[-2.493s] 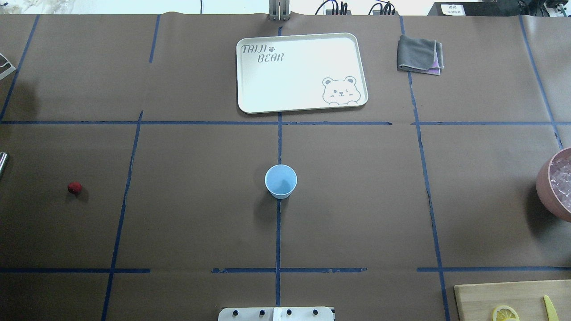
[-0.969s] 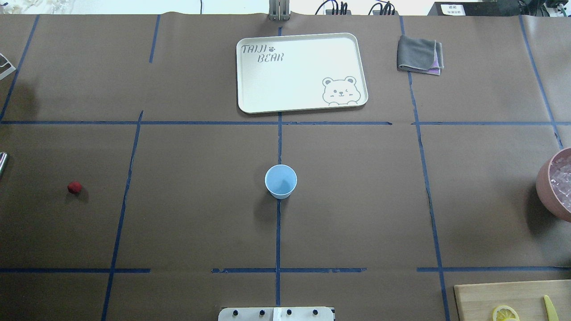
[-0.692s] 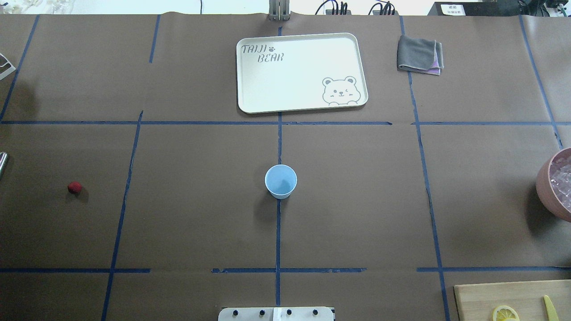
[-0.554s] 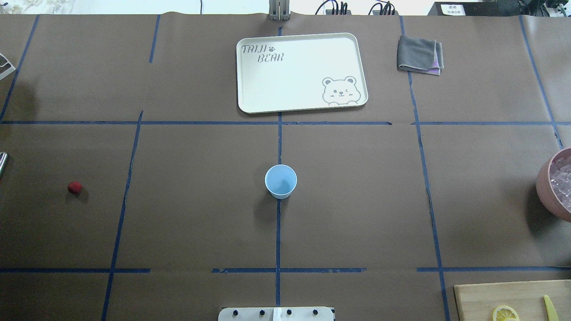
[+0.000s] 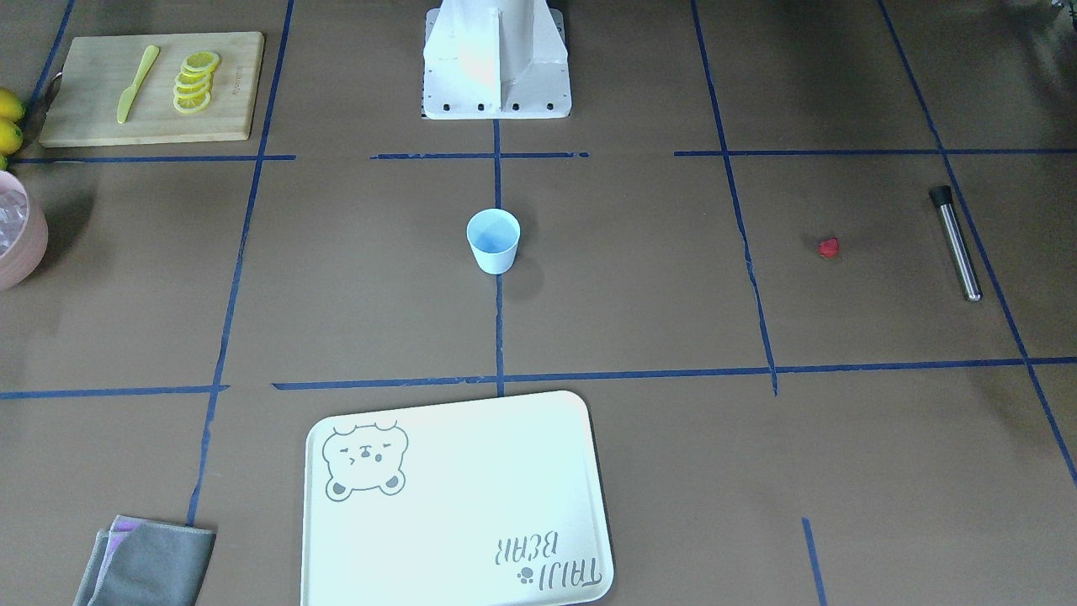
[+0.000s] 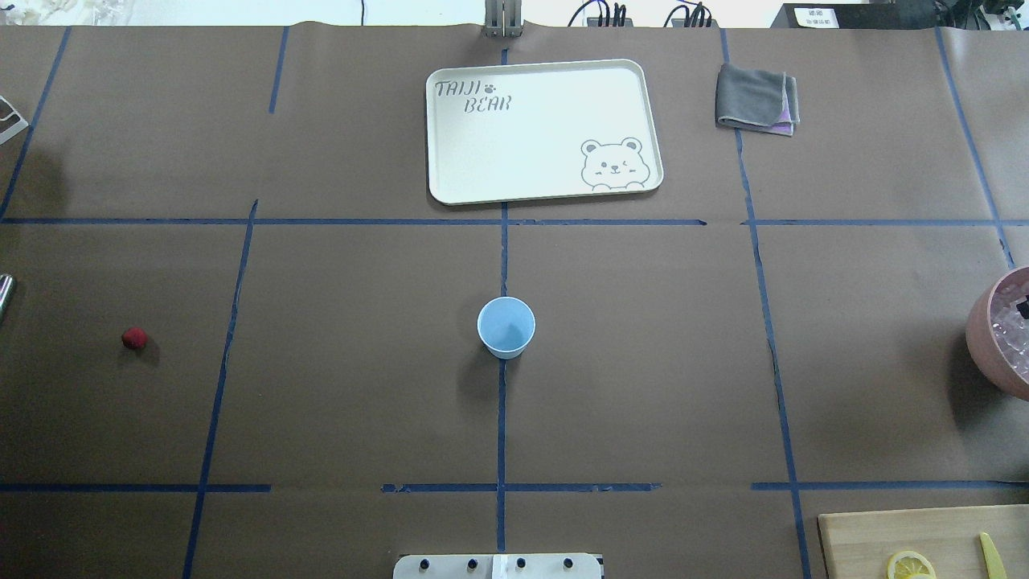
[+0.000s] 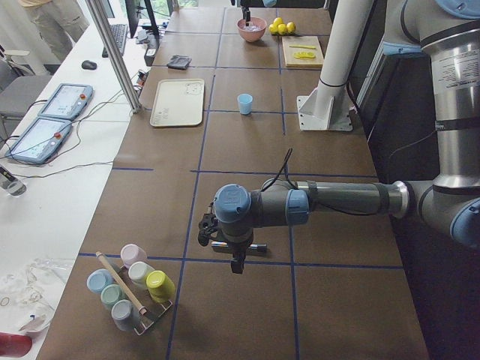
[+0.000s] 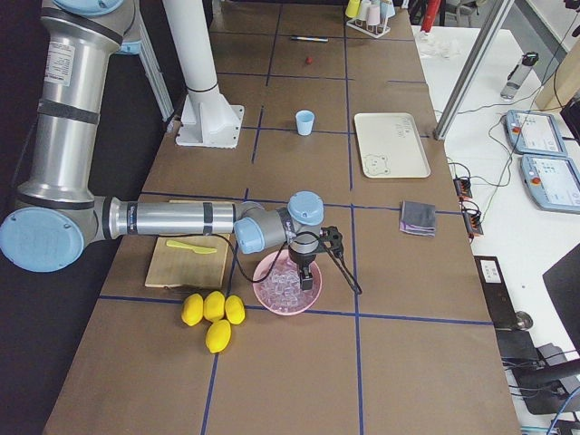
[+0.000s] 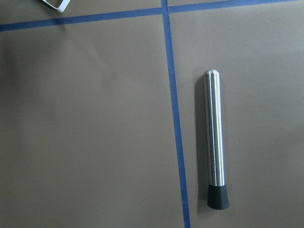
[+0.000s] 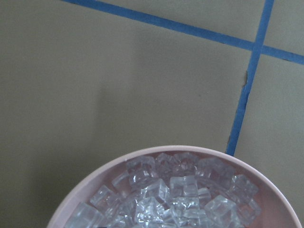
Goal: Mash ice and strawberries in cup
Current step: 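Lower the right gripper into the pink bowl and grasp an ice cube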
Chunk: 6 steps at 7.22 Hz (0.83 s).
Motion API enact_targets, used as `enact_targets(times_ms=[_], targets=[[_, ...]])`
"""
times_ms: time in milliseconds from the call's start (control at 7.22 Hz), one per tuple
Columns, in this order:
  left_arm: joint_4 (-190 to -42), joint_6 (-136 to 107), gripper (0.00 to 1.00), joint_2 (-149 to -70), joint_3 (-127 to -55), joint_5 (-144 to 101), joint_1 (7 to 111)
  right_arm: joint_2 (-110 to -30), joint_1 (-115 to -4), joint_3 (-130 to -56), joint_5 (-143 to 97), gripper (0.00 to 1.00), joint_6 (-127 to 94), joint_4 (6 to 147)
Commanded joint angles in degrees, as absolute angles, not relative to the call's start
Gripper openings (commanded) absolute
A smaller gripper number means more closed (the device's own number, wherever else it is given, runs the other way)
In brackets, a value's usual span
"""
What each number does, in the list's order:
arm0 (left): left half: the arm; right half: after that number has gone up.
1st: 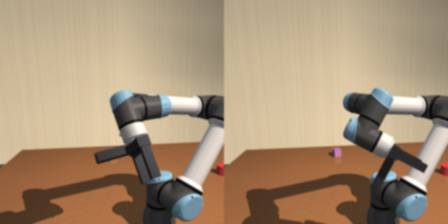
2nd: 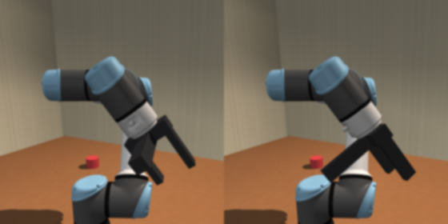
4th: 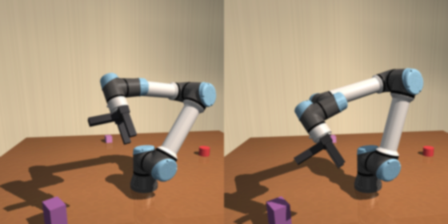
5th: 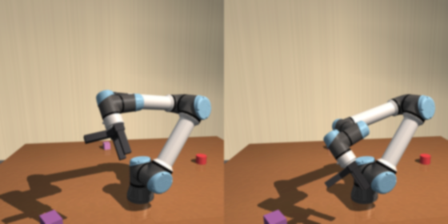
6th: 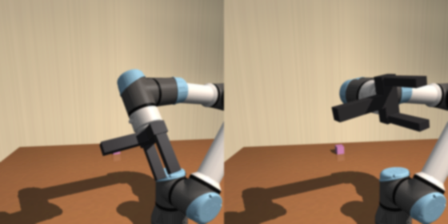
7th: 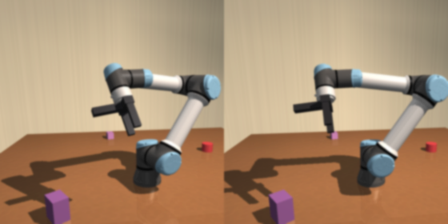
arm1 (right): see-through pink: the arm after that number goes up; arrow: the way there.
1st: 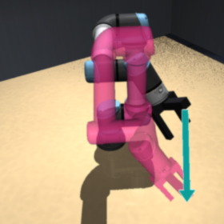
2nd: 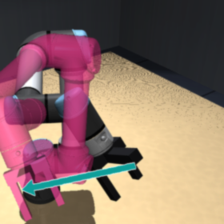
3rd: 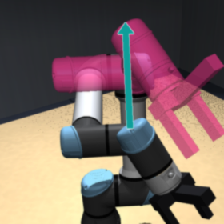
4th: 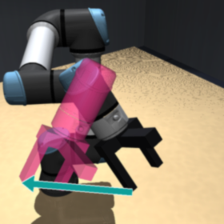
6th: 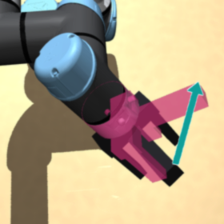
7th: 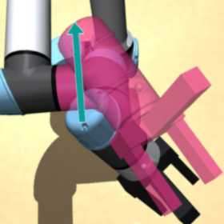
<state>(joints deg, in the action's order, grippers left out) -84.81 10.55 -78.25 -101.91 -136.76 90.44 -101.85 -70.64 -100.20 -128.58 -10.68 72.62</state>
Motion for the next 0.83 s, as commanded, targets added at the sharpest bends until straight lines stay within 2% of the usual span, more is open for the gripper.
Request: enact_targets(times_ms=[0, 692], targets=[[-84.8, 10.5, 1.00, -78.2, -101.4, -136.8, 90.4, -101.9, -69.4, -100.2, -127.4, 0.88, -10.5, 72.6], [-84.9, 10.5, 1.00, -78.2, -101.3, -136.8, 90.4, -102.4, -67.3, -99.4, -126.1, 0.83, -10.0, 72.7]])
